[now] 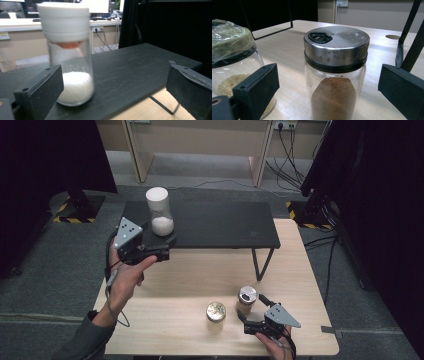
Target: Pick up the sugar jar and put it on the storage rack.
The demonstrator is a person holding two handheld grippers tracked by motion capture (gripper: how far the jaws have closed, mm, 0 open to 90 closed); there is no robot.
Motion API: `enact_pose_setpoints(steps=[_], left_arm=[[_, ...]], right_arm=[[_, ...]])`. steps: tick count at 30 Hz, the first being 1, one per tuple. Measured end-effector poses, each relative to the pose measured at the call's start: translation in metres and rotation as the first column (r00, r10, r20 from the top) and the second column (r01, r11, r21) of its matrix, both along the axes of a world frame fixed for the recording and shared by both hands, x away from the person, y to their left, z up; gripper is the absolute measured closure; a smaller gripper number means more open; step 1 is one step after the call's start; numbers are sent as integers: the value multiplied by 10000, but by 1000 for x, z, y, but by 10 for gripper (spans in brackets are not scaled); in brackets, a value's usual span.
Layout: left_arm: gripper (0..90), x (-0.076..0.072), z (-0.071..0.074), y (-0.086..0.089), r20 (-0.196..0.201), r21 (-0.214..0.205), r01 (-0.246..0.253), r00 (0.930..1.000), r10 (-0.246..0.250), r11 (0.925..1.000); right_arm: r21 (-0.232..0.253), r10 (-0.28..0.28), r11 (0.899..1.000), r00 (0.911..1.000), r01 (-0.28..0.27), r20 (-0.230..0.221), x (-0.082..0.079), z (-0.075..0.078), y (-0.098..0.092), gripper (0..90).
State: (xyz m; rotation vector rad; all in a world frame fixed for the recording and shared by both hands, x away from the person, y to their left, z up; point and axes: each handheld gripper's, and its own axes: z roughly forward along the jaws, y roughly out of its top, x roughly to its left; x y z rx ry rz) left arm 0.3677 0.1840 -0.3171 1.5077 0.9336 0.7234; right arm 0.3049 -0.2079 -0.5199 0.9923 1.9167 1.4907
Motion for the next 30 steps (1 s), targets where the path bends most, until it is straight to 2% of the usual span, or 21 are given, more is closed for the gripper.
enact_pose_setpoints(steps=[13,17,21,30], left_arm=[[11,-23,-29,-10,-13,-54,716,9974,-716,9974],[10,-30,-39,-12,111,8,964,9953,-964,9953],[10,-37,-47,-13,139,-101,1210,9926,-1209,9926],[6,-45,-68,-19,9,-218,1672,9859,-1673,9857]], right_arm=[[15,-8,10000,10000,8,20,0,0,0,37],[28,-14,10000,10000,14,9,0,0,0,37],[21,-7,10000,10000,7,17,0,0,0,37],[27,6,10000,10000,-6,21,0,0,0,37]])
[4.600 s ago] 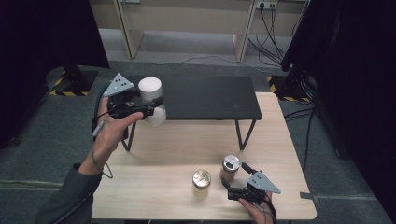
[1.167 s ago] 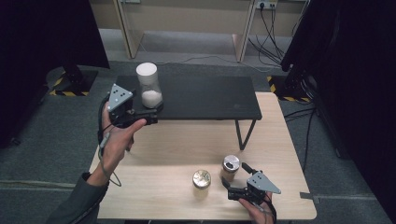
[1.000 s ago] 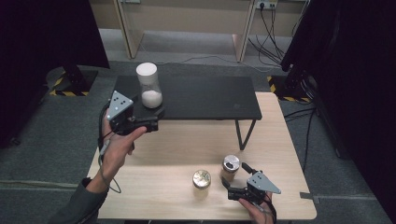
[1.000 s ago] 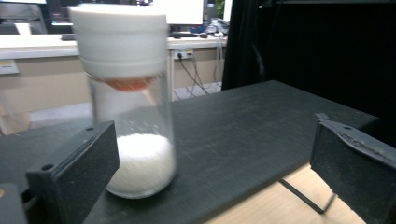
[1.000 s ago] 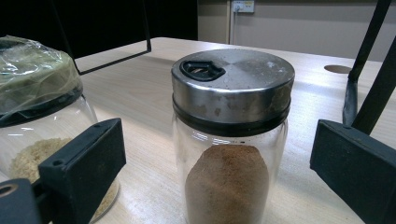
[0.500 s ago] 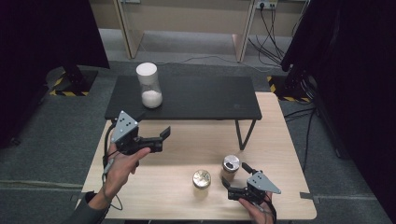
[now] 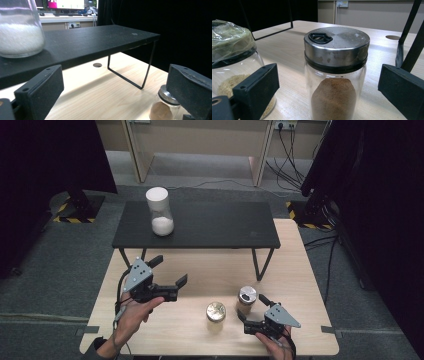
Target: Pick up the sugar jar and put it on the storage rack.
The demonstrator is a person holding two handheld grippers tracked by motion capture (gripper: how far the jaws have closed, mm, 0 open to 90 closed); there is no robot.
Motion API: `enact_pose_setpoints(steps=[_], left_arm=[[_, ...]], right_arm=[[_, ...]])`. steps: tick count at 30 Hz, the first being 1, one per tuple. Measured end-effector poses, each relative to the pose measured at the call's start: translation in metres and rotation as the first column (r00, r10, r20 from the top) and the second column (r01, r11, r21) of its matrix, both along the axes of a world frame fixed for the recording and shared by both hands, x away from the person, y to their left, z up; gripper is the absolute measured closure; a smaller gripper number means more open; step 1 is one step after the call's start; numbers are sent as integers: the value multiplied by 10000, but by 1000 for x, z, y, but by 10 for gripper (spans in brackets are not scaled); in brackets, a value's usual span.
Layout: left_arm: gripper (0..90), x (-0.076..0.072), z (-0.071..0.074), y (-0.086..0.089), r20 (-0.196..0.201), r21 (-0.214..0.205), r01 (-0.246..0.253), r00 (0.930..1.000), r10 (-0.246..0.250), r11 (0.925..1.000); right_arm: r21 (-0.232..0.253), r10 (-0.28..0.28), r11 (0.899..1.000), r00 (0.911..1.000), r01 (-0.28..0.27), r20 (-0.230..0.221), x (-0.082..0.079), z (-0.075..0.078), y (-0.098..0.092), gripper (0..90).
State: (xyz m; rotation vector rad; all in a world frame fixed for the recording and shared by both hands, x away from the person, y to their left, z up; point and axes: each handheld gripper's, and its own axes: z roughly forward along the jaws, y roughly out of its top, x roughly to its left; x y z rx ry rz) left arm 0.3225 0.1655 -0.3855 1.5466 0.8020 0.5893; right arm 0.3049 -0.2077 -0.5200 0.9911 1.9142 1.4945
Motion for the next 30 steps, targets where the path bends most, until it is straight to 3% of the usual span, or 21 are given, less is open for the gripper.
enact_pose_setpoints(steps=[10,18,30], left_arm=[[4,-4,-22,-1,-136,-87,331,9994,-333,9994],[3,-11,-35,-4,-72,-39,581,9983,-581,9983],[3,-18,-65,-1,48,-77,791,9969,-790,9968]], right_arm=[[-6,3,10000,10000,-3,-1,0,0,0,37],[-10,12,10000,10000,-12,1,0,0,0,37],[10,0,10000,10000,0,6,0,0,0,37]])
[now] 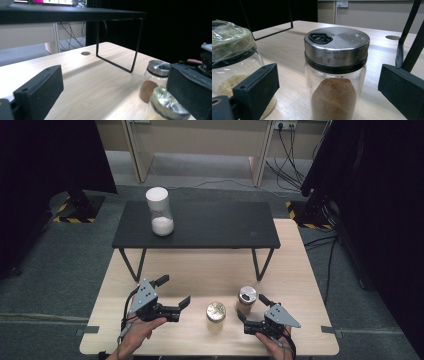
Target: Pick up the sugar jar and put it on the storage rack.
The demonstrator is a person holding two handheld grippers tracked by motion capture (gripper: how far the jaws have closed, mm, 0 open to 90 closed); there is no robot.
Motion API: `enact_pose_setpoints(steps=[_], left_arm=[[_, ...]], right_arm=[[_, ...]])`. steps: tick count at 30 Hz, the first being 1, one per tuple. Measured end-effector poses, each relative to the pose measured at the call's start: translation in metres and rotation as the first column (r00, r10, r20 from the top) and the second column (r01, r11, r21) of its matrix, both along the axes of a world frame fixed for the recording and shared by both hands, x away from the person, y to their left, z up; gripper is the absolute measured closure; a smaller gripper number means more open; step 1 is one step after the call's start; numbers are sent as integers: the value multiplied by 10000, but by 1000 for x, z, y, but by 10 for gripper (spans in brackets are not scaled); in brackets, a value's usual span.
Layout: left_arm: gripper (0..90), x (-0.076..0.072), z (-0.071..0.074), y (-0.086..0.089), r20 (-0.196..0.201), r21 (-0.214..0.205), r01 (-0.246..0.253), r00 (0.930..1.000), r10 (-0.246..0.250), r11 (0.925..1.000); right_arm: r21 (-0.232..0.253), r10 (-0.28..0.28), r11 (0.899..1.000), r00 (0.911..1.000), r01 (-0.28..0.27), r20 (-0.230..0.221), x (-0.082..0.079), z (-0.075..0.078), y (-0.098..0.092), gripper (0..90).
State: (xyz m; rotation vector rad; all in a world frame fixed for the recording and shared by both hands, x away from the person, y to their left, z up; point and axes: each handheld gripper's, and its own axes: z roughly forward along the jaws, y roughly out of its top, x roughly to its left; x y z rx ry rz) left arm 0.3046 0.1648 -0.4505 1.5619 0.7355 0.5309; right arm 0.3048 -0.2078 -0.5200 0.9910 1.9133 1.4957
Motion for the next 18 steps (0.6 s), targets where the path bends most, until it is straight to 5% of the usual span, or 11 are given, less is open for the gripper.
enact_pose_setpoints(steps=[18], left_arm=[[3,-6,-28,8,-22,58,-60,10000,60,10000]], right_arm=[[20,2,10000,10000,-2,42,0,0,0,37]])
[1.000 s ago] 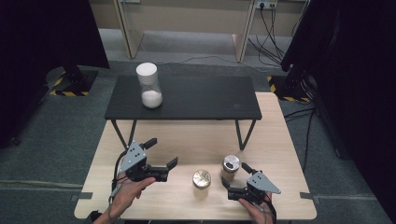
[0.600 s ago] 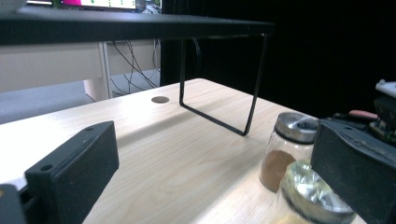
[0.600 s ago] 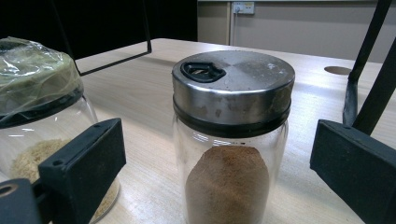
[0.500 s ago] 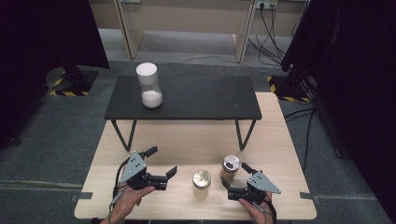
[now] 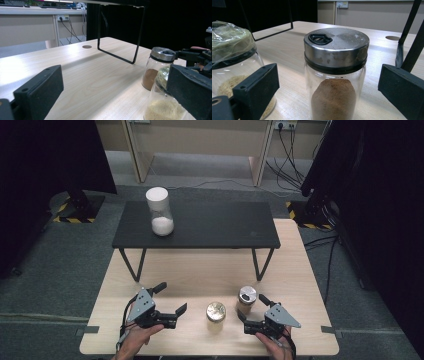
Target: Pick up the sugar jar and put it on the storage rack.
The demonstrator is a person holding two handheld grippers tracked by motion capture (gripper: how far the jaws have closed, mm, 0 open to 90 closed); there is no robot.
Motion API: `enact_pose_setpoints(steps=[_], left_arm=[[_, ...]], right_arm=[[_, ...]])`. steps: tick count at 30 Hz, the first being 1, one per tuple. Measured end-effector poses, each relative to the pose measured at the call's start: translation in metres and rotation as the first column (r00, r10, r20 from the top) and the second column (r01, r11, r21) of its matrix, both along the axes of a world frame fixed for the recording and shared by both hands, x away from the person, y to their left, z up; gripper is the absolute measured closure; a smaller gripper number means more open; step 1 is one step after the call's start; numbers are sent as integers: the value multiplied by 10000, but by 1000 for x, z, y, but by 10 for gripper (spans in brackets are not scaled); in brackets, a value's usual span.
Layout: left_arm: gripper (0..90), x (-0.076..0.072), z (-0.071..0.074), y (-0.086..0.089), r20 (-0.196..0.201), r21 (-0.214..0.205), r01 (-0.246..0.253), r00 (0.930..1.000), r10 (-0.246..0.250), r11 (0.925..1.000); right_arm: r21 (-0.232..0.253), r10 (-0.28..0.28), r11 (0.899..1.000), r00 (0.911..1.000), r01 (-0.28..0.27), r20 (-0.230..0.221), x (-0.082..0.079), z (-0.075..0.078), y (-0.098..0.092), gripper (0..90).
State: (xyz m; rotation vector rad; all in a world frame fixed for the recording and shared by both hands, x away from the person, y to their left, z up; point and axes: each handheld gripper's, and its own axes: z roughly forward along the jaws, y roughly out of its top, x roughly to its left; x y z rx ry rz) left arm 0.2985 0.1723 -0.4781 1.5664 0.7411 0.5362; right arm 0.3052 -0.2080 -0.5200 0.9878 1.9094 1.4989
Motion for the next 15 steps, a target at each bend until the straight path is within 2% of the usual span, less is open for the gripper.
enact_pose_setpoints(steps=[15], left_arm=[[3,-12,-19,6,-63,-88,23,10000,-23,10000]], right_arm=[[103,-29,9999,10000,29,-36,0,0,-2,37]])
